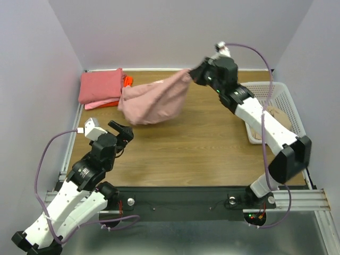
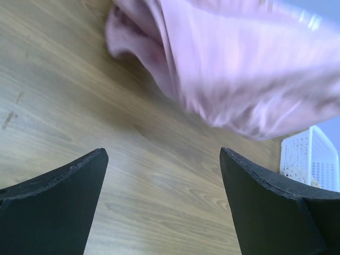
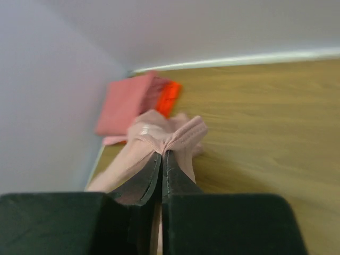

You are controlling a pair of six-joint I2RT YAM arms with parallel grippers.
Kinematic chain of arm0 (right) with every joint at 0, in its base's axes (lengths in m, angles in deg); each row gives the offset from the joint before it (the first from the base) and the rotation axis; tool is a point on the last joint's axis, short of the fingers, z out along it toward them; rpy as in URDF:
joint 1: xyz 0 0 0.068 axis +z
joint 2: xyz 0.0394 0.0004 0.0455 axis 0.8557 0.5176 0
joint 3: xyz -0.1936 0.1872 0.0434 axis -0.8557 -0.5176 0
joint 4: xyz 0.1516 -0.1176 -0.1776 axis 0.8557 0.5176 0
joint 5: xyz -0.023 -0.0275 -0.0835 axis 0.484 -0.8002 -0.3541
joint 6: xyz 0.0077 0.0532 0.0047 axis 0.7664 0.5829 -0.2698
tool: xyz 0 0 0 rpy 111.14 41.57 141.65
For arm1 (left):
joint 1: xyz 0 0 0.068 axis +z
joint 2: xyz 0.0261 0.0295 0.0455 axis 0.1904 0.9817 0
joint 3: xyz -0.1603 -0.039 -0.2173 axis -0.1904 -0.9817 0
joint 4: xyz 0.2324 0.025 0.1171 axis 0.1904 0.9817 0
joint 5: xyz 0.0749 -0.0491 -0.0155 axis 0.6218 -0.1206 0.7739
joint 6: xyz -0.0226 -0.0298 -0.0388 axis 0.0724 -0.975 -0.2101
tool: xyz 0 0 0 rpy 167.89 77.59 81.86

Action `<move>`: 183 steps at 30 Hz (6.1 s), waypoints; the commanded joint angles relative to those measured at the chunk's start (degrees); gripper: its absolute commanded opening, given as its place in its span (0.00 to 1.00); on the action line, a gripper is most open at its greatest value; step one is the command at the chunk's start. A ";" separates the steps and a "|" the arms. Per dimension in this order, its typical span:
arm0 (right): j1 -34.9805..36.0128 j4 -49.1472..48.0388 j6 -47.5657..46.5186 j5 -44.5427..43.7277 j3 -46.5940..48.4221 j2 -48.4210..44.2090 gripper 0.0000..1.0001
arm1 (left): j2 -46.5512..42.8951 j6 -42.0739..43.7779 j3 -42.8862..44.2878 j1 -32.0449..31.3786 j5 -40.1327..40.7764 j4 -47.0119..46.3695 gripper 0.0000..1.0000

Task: Fold and stack the t-shirts
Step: Move the tshirt to the center of the board, then flatten the tshirt out

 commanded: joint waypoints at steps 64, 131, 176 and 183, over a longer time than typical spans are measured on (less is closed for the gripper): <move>5.17 -18.47 31.31 -3.17 -52.39 1.11 0.59 | 74.72 23.23 23.20 27.53 -42.12 -42.50 0.00; 5.17 13.52 -0.84 -26.65 -20.07 -51.02 0.00 | 15.65 21.21 31.07 21.03 -40.98 -23.89 0.00; -14.96 7.45 -15.80 -15.47 26.92 -7.23 0.00 | 46.95 30.09 77.37 28.76 -40.88 -15.86 0.00; -15.05 7.28 -10.10 -18.09 -5.67 -23.20 0.00 | 31.75 21.93 33.43 28.15 -45.89 -26.67 0.00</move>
